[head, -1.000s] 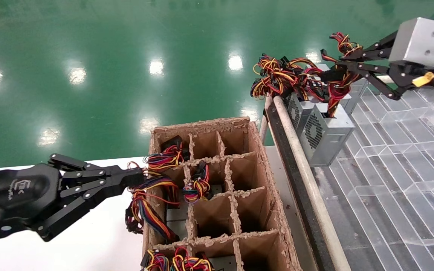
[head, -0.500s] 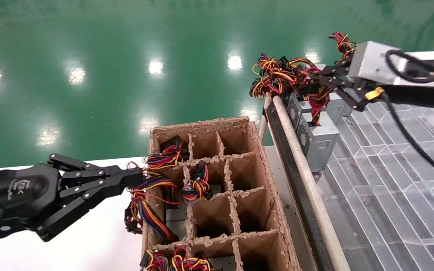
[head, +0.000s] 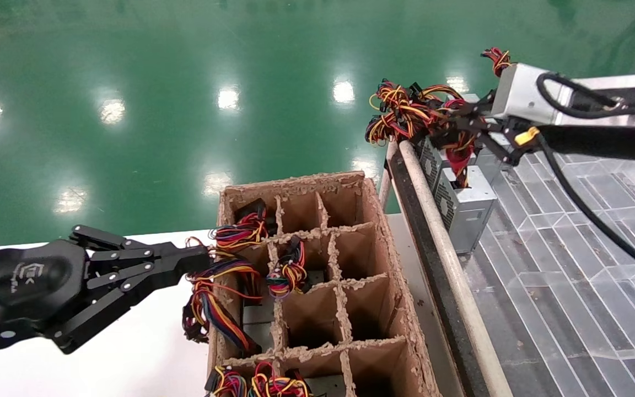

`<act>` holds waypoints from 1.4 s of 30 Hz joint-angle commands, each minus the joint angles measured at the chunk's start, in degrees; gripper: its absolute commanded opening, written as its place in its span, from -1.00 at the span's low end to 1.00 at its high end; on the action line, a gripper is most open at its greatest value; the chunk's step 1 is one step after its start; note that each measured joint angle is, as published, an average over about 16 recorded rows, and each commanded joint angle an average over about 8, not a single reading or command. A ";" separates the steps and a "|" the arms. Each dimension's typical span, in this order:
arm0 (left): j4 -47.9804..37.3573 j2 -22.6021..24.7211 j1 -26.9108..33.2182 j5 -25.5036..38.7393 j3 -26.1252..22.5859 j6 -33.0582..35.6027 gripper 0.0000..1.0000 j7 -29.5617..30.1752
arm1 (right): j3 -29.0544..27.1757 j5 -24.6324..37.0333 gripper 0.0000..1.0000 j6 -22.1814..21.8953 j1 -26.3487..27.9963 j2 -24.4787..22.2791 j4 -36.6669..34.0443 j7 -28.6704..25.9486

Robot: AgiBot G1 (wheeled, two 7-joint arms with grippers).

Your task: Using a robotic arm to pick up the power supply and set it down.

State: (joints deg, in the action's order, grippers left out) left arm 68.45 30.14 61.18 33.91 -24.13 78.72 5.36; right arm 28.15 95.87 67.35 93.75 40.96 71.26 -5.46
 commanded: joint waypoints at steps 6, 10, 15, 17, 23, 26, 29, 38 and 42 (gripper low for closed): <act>0.00 0.00 0.00 0.00 0.00 0.00 -1.00 0.00 | 0.30 -0.16 1.00 1.29 0.78 0.35 -0.03 -1.77; 0.00 0.00 0.00 0.00 0.00 0.00 -1.00 0.00 | 0.40 -0.15 1.00 1.86 1.31 0.45 0.25 -2.50; 0.00 0.00 0.00 0.00 0.00 0.00 -1.00 0.00 | 0.52 -0.22 1.00 2.44 1.66 0.59 0.71 -3.48; 0.00 0.00 0.00 0.00 0.00 0.00 -1.00 0.00 | 0.50 -0.46 1.00 2.69 1.70 0.62 0.95 -3.92; 0.00 0.00 0.00 0.00 0.00 0.00 -1.00 0.00 | -0.43 -3.05 1.00 3.23 1.67 0.50 1.46 -4.98; 0.00 0.00 0.00 0.00 0.00 0.00 -1.00 0.00 | -1.70 -5.92 1.00 3.19 1.29 0.22 1.49 -4.84; 0.00 0.00 0.00 0.00 0.00 0.00 -1.00 0.00 | -3.21 -9.23 1.00 3.06 0.59 -0.18 1.40 -3.85; -0.01 -0.01 -0.01 0.00 0.00 -0.02 -1.00 0.00 | -5.11 -15.26 1.00 4.36 -2.41 -0.96 1.40 -2.23; -0.01 -0.01 -0.01 0.00 0.00 -0.02 -1.00 0.00 | -5.65 -18.23 1.00 5.43 -4.69 -1.34 1.47 -2.46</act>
State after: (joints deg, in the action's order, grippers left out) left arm 68.44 30.13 61.16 33.90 -24.13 78.70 5.36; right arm 22.50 77.65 72.78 89.07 39.62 72.73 -7.92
